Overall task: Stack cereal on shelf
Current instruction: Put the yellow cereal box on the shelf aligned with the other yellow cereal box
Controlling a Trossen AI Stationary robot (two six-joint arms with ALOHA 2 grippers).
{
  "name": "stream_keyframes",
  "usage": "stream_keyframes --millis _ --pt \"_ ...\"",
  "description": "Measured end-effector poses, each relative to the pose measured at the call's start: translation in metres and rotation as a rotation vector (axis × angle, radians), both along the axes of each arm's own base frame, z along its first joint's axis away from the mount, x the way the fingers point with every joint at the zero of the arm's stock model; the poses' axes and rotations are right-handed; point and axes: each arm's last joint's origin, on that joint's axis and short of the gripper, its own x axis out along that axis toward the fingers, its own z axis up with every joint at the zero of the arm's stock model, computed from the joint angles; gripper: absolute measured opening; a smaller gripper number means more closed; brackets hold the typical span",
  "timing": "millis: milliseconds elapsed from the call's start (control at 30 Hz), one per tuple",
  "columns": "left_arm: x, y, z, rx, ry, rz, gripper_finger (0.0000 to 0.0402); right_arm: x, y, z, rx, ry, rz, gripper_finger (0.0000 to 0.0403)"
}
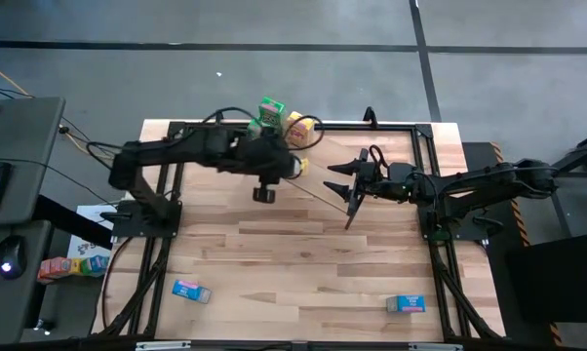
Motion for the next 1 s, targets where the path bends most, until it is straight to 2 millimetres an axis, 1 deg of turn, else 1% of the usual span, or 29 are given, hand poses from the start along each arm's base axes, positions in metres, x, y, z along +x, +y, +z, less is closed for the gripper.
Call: stream_keyframes --millis 133,233,333,500,667,867,1000 --pt "0.011 0.019 -0.015 0.058 0.094 -0.020 0.0100 0.000 0.000 0.000 0.002 0.002 0.000 0.0209" --pt "0.017 0.030 -0.025 0.023 0.121 -0.013 0.0100 0.000 0.000 0.000 0.001 0.001 0.000 0.0209" --pt "0.019 0.038 -0.029 -0.021 0.131 -0.031 0.0100 0.000 0.000 0.000 0.001 0.002 0.000 0.0209" --pt "0.020 0.046 -0.032 -0.037 0.137 -0.026 0.0101 0.000 0.000 0.000 0.000 0.002 0.000 0.0209" --pt "0.018 0.052 -0.031 -0.036 0.135 -0.011 0.0111 0.000 0.000 0.000 0.002 0.001 0.000 0.0209" --pt "0.018 0.051 -0.031 -0.011 0.150 -0.056 0.0133 0.000 0.000 0.000 0.002 0.001 0.000 0.0209" --pt "0.022 0.053 -0.034 -0.007 0.149 -0.058 0.0152 0.000 0.000 0.000 0.003 0.000 0.000 0.0209"
